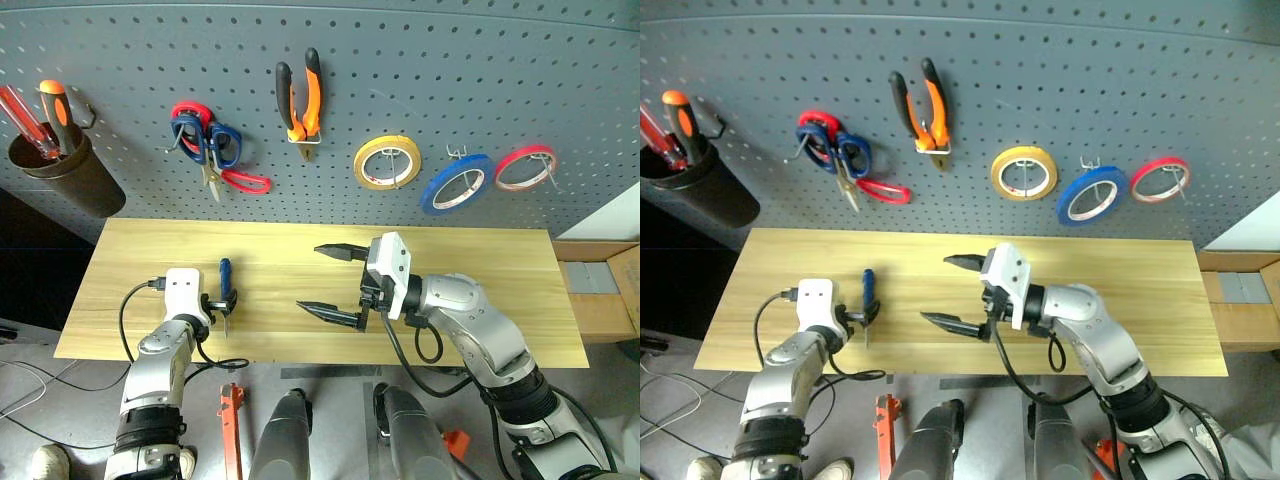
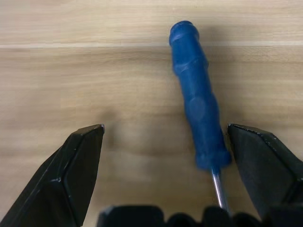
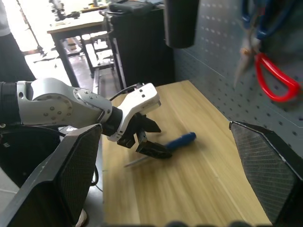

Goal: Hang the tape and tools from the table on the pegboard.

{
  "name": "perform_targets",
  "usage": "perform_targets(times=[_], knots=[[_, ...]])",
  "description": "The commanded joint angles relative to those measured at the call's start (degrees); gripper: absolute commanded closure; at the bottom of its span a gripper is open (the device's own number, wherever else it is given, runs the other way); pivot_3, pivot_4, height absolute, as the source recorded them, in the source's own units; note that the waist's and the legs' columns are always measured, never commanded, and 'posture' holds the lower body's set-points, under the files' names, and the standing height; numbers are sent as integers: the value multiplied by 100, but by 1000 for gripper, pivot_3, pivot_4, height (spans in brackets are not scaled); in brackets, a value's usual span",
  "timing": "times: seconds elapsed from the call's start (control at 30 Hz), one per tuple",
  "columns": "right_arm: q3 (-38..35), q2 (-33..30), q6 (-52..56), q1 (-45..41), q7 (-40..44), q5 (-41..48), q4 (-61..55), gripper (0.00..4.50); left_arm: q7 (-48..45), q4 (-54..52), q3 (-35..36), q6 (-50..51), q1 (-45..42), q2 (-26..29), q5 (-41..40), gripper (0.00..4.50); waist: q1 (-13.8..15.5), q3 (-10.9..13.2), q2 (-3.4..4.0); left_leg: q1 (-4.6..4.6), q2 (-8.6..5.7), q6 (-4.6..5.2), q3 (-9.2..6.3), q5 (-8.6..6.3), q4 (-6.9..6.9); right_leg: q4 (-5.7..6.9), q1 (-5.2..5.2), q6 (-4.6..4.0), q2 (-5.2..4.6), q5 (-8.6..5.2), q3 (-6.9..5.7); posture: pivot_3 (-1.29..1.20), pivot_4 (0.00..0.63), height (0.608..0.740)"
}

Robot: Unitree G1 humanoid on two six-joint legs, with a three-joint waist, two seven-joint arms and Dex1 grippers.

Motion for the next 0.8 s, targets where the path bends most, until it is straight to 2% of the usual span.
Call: perform_targets(times=[0.03,0.1,0.2,0.5,0.63,0.8], knots=[[-108,31,86,44,-45,86,-254,0,-32,433,-127,-238,-164,96,111,33,-1,35,6,0,-1,0,2,0,0,0,0,0,0,0,0,58,454,740],[-113,23,117,50,-38,99,-268,0,-39,632,-187,-294,-298,106,138,33,-2,58,7,0,-1,0,5,0,0,0,0,1,0,0,1,59,455,740],[-107,-4,117,52,57,119,-254,0,-35,838,-228,-358,-519,100,135,616,-2,93,8,0,-4,0,10,0,1,1,1,1,1,0,-2,57,460,740],[-114,50,26,-2,91,69,-120,0,2,698,-223,-314,-459,93,107,3733,-35,132,13,1,-1,-1,8,0,-1,0,-1,1,4,0,-1,58,444,740],[-126,69,-57,-30,103,36,-49,0,45,272,-279,-153,-277,85,139,3809,-37,131,12,1,-1,-1,4,1,-1,-2,-1,2,3,-1,0,62,418,740],[-380,276,111,-19,67,463,-196,0,-84,-1126,-533,-107,314,227,299,3809,-36,116,-4,-7,4,-24,-6,13,-6,-6,-14,2,-8,0,2,66,346,740]])
